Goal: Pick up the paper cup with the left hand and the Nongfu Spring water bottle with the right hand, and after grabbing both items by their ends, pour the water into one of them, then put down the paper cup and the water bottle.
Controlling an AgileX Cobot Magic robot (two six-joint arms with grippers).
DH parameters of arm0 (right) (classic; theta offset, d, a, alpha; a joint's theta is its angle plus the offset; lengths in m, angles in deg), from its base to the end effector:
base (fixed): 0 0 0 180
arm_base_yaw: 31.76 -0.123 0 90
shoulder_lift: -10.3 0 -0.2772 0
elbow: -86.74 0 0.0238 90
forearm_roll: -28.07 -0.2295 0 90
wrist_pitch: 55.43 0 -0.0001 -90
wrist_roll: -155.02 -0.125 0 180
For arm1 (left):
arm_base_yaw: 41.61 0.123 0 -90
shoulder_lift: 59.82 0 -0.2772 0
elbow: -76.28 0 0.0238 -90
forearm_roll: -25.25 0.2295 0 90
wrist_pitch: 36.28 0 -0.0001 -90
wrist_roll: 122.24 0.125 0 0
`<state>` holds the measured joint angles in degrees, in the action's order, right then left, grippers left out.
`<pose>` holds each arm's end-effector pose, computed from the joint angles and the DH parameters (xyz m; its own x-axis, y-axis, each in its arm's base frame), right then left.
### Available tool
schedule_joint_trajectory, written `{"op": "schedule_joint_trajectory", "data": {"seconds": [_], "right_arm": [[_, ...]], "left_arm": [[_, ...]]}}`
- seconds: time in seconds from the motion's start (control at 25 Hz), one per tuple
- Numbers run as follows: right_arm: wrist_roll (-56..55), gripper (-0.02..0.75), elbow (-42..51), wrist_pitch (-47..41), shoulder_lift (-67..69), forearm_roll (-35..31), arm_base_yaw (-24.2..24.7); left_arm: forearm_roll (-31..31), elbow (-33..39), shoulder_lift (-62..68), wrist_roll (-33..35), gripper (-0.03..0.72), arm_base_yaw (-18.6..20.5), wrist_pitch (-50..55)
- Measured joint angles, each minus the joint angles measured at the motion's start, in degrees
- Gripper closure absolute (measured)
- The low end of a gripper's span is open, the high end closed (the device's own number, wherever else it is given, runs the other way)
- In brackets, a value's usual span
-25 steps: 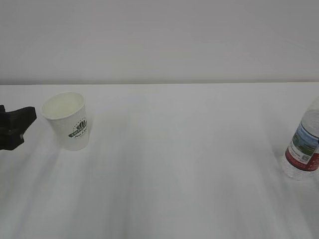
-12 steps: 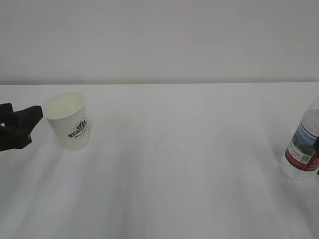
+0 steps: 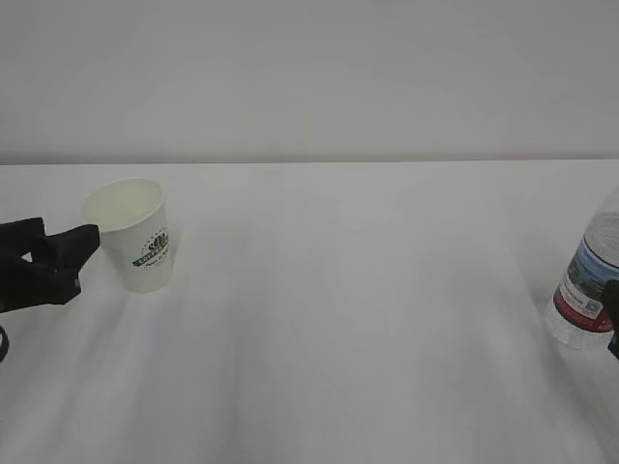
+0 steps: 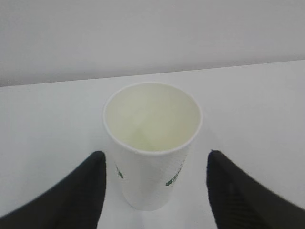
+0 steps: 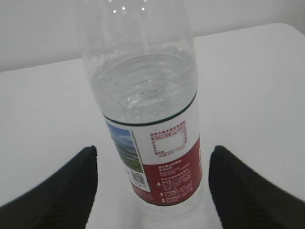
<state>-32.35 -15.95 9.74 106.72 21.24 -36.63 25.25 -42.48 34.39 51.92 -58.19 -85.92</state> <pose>0.1978 0.0033 0.1330 -0.3115 0.1510 -0.9382 0.0741 0.9881 0.1344 0.2469 -0.0735 0.1664 -0.2888 -0.0202 -0.9572 0.2573 0.9614 -0.0979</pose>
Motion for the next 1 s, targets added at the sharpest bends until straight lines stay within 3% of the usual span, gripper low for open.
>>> {"op": "schedule_joint_trajectory", "data": {"seconds": [0.2,0.44,1.0], "right_arm": [[0.0,0.189,0.0,0.1,0.1,0.0,0.0],[0.0,0.189,0.0,0.1,0.3,0.0,0.0],[2.4,0.189,0.0,0.2,0.3,1.4,0.0]], "left_arm": [[2.3,1.2,1.5,-1.1,0.204,0.0,-3.9],[1.8,9.4,1.5,-1.3,0.204,0.0,-14.4],[2.9,12.4,11.5,-1.4,0.205,0.0,-15.8]]}}
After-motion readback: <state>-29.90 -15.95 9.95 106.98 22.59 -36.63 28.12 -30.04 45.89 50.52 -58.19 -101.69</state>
